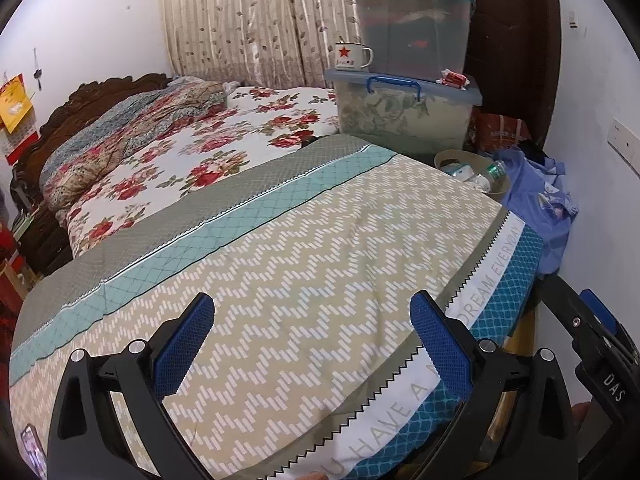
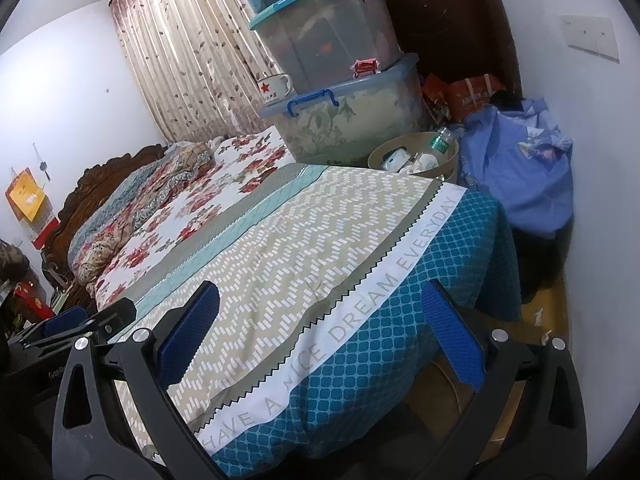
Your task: Collect trash
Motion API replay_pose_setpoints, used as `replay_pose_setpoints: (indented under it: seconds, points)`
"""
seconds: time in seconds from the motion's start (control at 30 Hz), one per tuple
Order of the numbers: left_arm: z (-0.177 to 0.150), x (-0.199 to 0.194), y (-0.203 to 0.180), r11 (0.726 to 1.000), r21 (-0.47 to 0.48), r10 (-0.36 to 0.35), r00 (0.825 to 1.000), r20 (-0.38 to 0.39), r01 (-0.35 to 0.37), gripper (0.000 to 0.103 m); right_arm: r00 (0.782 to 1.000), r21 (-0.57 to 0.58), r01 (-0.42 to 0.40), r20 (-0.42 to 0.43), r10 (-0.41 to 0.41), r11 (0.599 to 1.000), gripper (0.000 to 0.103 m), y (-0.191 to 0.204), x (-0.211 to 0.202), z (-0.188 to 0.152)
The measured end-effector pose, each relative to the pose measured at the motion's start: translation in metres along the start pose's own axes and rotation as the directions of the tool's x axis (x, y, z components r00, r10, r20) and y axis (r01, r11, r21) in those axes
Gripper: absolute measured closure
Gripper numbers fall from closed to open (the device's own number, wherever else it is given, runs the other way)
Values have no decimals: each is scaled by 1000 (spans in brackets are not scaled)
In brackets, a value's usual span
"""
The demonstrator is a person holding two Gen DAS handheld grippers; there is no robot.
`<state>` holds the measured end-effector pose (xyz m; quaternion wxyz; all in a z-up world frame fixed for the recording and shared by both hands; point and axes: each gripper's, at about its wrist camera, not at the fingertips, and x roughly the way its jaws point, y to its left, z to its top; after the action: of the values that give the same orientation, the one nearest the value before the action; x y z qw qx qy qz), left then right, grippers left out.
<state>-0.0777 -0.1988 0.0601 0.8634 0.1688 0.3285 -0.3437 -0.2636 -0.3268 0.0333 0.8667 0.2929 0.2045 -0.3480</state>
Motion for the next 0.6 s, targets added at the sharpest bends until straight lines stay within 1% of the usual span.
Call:
replay_pose_setpoints:
  seconds: [0.13,0.23,0.33,0.5,0.6]
  points:
    - [0,-1,4,1000,-21,21,1000,18,-20,9,1000,-2,-2,-2,2,1000,3,0,0,0]
    - [1,-2,5,999,-20,26,999,23,-26,9,1000,0,-2,-6,2,1000,3,1,0,-1]
    - [1,-2,5,1000,-4,17,1000,23,-17,9,1000,-1,-7,-13,7,1000,3,1,2,-1]
    - [0,-6,-1,1000,26,-19,997,70,18,9,1000,-6,-13,4,13,1000,3,0,-1,-1]
    - [-2,-9,-5,999,52,-2,995,98,-4,9,1000,8,-20,0,20,1000,3,-3,0,-1]
